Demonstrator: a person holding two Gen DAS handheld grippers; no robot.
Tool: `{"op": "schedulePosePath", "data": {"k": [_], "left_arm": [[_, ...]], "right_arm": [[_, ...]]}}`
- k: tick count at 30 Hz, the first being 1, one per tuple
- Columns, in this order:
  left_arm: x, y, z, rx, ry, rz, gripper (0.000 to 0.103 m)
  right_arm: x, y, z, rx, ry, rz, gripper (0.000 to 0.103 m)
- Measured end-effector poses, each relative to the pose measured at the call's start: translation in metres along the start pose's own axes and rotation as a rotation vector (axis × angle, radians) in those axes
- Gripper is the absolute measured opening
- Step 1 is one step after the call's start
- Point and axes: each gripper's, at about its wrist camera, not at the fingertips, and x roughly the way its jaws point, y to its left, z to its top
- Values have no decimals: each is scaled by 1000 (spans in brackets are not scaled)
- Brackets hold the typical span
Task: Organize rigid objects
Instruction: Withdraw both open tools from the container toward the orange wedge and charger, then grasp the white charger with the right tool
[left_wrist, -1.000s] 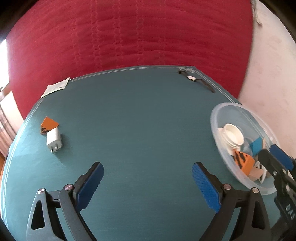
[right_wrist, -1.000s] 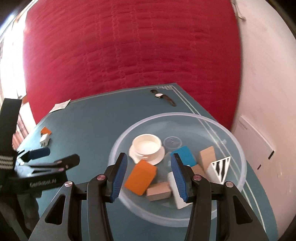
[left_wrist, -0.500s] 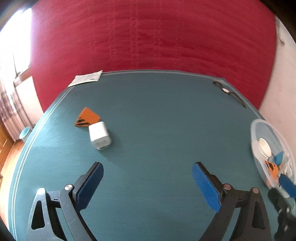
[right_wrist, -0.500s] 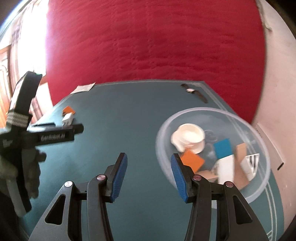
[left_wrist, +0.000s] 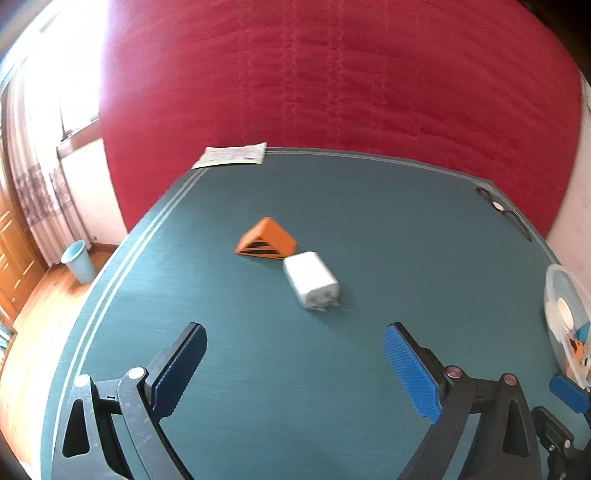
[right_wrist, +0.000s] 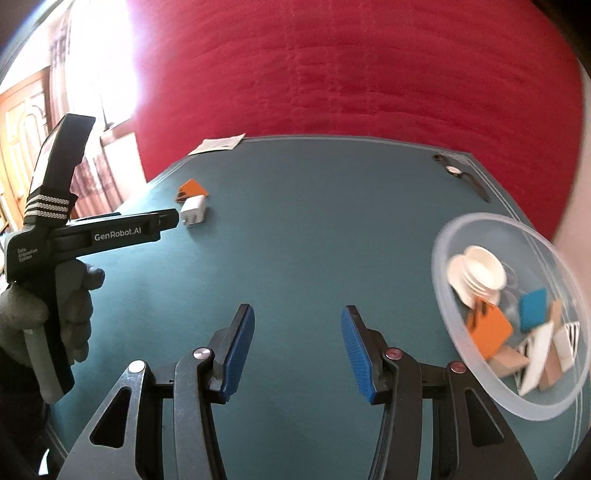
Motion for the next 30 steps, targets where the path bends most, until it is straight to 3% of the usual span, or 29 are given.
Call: {"op": "schedulePosePath", "data": {"k": [9,21,30], "left_arm": [[2,35,-4,-19,-13,46,99],[13,65,-7,-71,-10,133,99],[22,77,-9,-124,26,148,99]], "right_arm": [[28,32,13,-22,39,51,51],[79,66,53,-26,67,115,51],[121,94,81,-48,94,168,51]]}}
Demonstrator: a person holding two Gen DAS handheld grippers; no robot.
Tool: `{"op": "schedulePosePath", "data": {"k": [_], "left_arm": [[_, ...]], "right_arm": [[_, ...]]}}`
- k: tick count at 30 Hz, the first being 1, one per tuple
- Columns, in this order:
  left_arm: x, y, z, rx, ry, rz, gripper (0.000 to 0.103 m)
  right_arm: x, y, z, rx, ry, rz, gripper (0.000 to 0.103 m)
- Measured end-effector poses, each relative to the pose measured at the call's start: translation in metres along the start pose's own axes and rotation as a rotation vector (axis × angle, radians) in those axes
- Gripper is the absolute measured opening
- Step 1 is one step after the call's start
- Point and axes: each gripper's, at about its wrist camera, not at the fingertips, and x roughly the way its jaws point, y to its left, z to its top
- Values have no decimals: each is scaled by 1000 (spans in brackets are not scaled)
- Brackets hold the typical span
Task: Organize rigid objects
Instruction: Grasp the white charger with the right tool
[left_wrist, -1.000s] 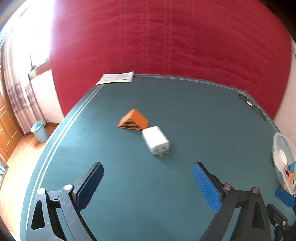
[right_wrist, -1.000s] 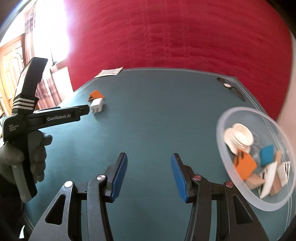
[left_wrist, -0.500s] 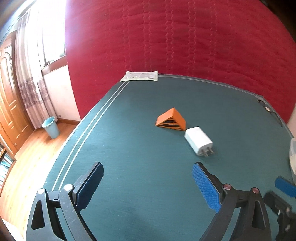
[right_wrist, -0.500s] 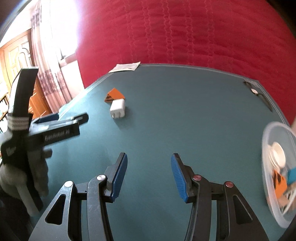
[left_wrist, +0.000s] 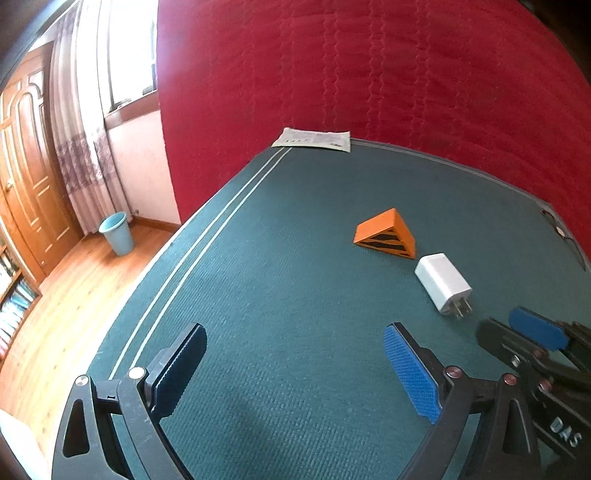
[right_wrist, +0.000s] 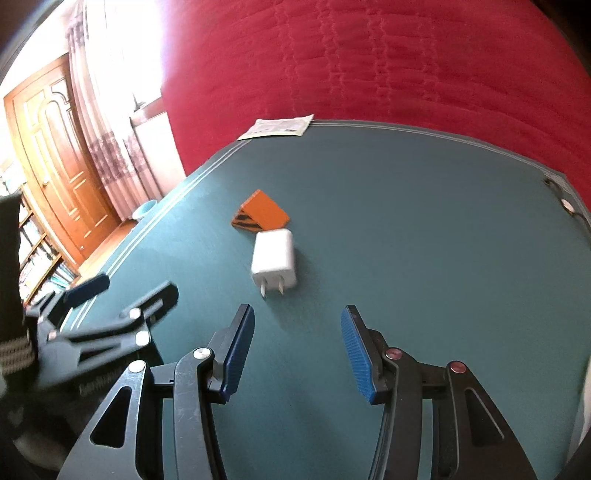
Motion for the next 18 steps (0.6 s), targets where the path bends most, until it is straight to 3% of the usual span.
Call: {"op": "schedulePosePath", "data": {"k": [8,18], "left_arm": [[9,22,-1,-133,53,8,98],[12,23,-1,-141,74,-5,98]], "right_arm": [[30,10,26,-38,9,-2,50],[58,17,37,-65,41,-36,45]]}}
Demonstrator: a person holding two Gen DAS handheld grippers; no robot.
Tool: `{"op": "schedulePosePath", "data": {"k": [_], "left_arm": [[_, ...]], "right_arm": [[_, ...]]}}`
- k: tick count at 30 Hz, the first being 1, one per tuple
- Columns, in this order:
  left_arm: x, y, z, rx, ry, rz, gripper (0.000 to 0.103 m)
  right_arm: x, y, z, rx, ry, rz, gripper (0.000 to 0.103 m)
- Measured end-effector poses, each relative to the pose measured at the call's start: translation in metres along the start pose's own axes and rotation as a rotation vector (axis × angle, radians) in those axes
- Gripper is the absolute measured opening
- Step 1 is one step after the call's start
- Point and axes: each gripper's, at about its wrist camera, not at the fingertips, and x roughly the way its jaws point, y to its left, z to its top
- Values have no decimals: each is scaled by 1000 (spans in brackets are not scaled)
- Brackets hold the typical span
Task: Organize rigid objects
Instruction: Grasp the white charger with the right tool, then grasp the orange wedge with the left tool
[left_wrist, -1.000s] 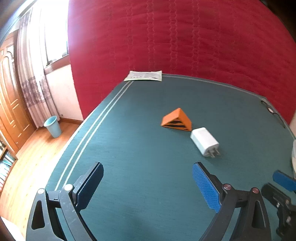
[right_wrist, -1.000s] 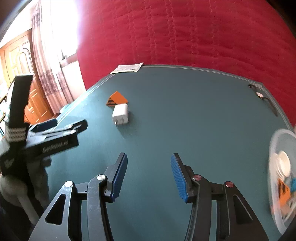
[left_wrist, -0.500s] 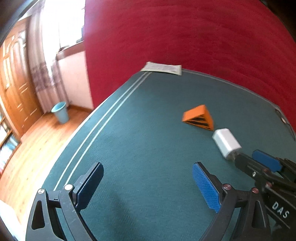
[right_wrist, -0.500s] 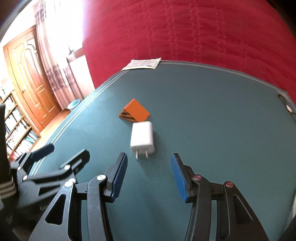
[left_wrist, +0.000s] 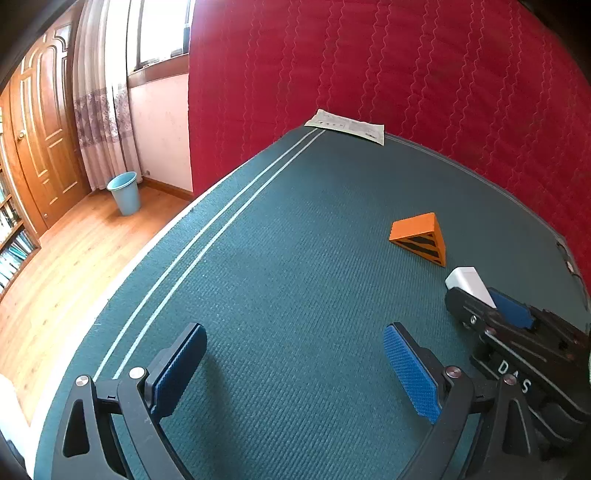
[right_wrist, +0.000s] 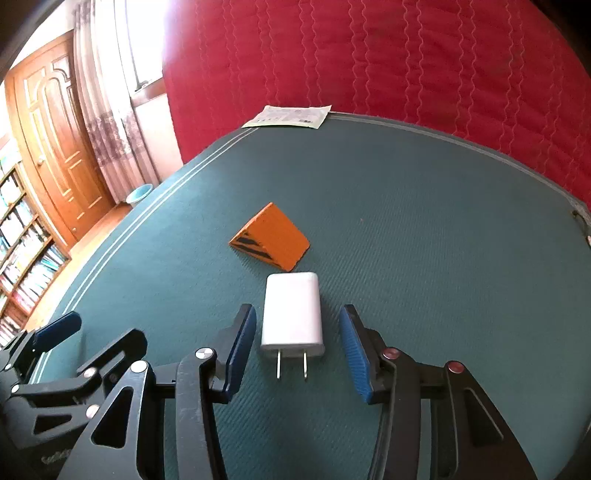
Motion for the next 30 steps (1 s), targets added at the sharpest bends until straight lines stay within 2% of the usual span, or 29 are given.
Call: {"op": "schedulePosePath", "data": {"k": [6,15,23,30], "left_arm": [[2,0,1,0,8,-6,98],[2,-1,0,5,12,-6,98],[1,-7,-2,42,-6,-2,98],[11,-18,0,78,54,18,98]], "right_arm": [[4,-3,3,14,-2,-13,32],[-8,-31,-7,79,-10,-57,31],[-42,-71,-41,135,-15,-100,31],[-74,-94,-74,155,-15,-118,31]]}}
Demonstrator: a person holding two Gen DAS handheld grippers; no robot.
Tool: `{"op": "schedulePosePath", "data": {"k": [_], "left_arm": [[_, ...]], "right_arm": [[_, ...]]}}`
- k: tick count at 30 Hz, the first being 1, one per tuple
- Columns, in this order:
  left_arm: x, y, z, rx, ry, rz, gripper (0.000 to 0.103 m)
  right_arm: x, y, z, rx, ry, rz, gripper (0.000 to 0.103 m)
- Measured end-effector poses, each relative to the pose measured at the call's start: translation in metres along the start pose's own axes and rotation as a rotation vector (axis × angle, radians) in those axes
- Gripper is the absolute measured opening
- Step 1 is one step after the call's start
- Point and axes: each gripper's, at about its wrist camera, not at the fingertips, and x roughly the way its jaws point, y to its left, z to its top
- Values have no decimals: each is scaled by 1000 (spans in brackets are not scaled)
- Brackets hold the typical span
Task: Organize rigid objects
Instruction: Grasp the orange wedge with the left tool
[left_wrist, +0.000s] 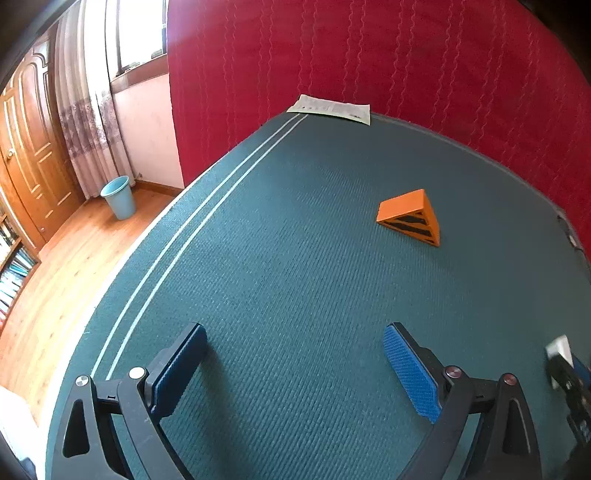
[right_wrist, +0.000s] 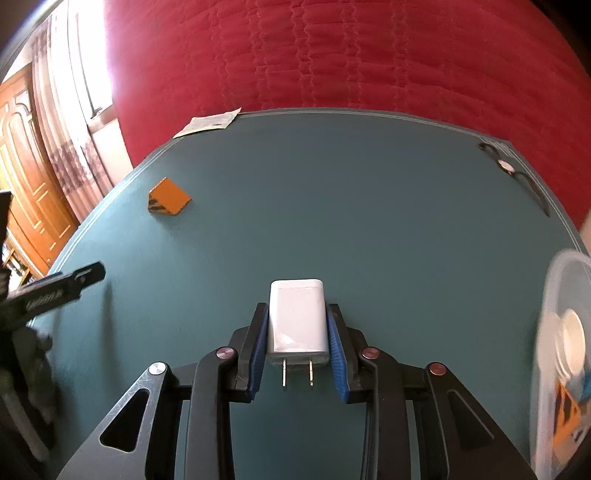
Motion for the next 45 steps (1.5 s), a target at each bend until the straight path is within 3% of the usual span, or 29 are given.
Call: {"op": "schedulePosePath", "data": {"k": [5,13,28,36,40,42,45], "left_arm": [[-2,-17,7,3,29,-23,98],[-4,-57,30,58,-24,-2,98],[36,-81,82,-60,-23,67,98],[59,-88,79,-49,11,113,98],[60,-79,73,-60,21,91,99],[58,-75,69,-50,13,76,95],[48,-70,63,-30,-19,58,73]], "right_arm": [[-11,-11,-10,26,-11,18,31],[-12,-16,-13,57,-18,56,31],[-13,-19,-14,75,-24,80,32],[-13,-20,-14,76,-24,85,32],[-13,-20,-14,77,-24,85,32],[-13,-20,-14,78,-24,86,32],[-12,-20,-14,77,-24,85,32]]}}
